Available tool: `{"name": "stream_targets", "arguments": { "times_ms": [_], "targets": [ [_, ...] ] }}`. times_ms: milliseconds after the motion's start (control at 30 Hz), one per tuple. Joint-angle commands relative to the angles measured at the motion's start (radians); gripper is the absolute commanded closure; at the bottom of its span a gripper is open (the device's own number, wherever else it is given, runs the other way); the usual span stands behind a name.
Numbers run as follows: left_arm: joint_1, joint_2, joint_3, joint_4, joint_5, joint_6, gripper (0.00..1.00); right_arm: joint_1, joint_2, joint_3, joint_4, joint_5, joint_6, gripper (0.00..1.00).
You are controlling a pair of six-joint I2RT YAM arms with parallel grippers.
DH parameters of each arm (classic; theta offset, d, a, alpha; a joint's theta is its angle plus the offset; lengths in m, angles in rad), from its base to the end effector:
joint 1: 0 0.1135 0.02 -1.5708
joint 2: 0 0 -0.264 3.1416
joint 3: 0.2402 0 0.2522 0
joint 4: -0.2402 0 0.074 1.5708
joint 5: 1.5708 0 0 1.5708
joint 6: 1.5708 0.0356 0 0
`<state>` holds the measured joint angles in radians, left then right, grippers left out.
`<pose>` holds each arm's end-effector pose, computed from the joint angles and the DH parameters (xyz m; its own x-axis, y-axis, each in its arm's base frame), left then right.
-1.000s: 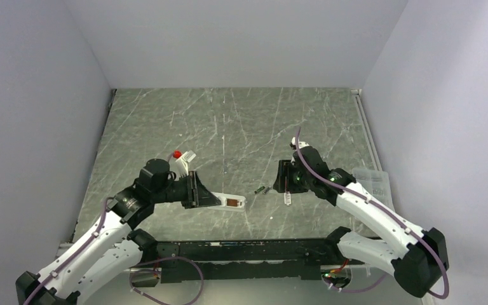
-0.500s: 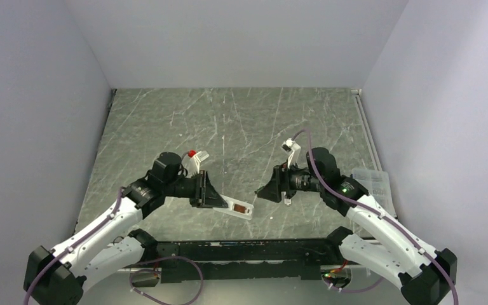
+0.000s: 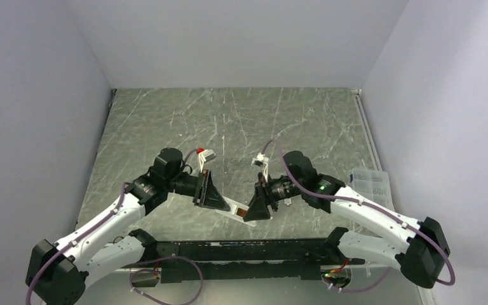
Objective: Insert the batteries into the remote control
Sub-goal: Place the remote control at the center of the board.
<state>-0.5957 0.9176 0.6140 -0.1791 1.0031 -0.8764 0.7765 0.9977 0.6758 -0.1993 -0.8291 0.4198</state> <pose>0.1435 -0.1336 0.2639 -0.9527 0.1467 -0.2661 0.2934 0.2168 -0.9311 0.1337 0.1682 0.2659 -0.7032 -0.3048 -0.6423 -0.7041 0.1731 0.6887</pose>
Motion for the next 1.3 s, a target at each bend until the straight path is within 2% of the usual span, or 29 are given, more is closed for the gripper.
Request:
{"name": "stream_targets", "arguments": {
  "times_ms": [0, 267, 867, 1133, 1267],
  "targets": [
    [-0.004, 0.007, 0.037, 0.081, 0.089, 0.014, 1.00, 0.065, 0.048, 0.056, 0.078, -0.030, -0.040, 0.35],
    [-0.004, -0.012, 0.044, 0.041, 0.134, 0.059, 1.00, 0.069, 0.029, 0.026, 0.186, -0.118, -0.003, 0.36],
    [-0.004, -0.040, 0.040, -0.017, 0.154, 0.112, 1.00, 0.069, 0.029, 0.038, 0.158, -0.081, -0.022, 0.43],
    [-0.003, -0.044, 0.029, -0.017, 0.155, 0.108, 1.00, 0.069, 0.029, 0.038, 0.154, -0.070, -0.026, 0.51],
    [-0.004, -0.049, 0.032, -0.031, 0.151, 0.116, 1.00, 0.069, 0.026, 0.036, 0.156, -0.061, -0.026, 0.60]
  ]
}}
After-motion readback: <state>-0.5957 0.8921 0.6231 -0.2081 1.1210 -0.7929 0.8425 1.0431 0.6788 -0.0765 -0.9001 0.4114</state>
